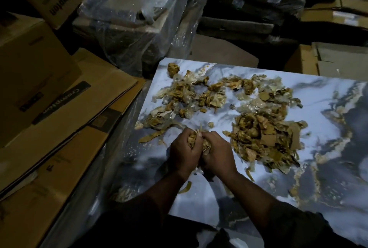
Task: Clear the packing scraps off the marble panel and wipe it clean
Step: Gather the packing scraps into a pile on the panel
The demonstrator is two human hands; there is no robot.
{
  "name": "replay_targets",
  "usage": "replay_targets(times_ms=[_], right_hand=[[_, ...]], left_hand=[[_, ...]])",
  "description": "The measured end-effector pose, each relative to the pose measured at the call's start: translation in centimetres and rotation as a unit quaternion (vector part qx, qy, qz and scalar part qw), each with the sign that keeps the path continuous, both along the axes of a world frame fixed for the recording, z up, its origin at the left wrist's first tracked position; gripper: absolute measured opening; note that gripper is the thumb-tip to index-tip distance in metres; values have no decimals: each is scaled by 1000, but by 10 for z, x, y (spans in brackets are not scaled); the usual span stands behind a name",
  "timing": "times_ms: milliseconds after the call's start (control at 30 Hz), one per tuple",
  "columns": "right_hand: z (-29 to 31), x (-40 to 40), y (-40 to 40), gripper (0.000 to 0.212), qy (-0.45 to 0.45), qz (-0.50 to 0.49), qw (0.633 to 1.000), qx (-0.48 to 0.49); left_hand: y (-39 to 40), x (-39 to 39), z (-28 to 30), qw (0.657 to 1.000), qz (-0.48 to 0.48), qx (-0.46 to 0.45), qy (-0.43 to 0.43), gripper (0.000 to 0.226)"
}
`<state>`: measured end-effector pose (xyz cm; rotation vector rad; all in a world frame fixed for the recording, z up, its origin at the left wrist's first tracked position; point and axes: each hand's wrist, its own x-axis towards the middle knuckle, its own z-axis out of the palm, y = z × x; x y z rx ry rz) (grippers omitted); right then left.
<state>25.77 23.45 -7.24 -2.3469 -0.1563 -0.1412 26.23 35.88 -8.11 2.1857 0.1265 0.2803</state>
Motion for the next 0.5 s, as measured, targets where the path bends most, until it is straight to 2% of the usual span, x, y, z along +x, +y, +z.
replay_targets(times_ms=[133,300,500], right_hand=[[22,9,-24,48,-11,-40,999,15],[58,26,-69,53,-21,-75,997,24],[95,52,-143,45,-49,-117,992,14]], left_hand=[[-34,18,22,996,0,-84,-17,28],[-83,41,58,983,-20,-179,-18,33],[-160,71,97,954,-56,-286,67,25]])
